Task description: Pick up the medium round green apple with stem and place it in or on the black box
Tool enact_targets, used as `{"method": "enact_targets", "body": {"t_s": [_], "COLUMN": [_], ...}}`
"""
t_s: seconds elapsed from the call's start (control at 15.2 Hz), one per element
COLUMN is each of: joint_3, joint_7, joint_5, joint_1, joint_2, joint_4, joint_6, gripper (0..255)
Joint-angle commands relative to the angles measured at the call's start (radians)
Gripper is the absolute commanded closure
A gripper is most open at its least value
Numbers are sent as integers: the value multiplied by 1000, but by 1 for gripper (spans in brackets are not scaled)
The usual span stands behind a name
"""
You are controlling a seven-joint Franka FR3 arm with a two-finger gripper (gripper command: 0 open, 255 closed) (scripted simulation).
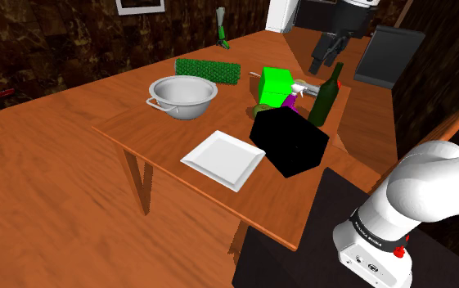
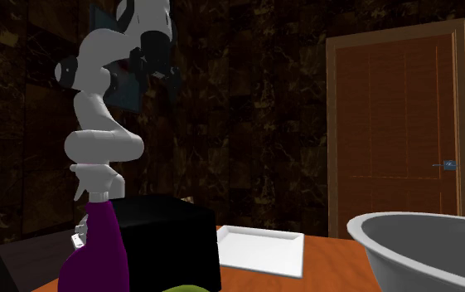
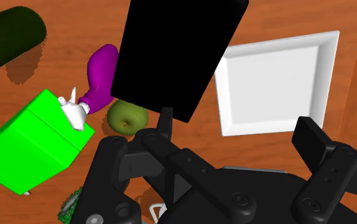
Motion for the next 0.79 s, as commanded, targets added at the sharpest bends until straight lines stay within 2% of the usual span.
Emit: {"method": "enact_targets", "body": {"t_s": [0.0, 0.73], "joint_3": [0, -139], "joint_7": [0, -222], "joint_5": [0, -29], "joint_1": [0, 14], "joint_2": [0, 424], "joint_4": [0, 156], "joint_6": [0, 165], "gripper": [0, 0]}}
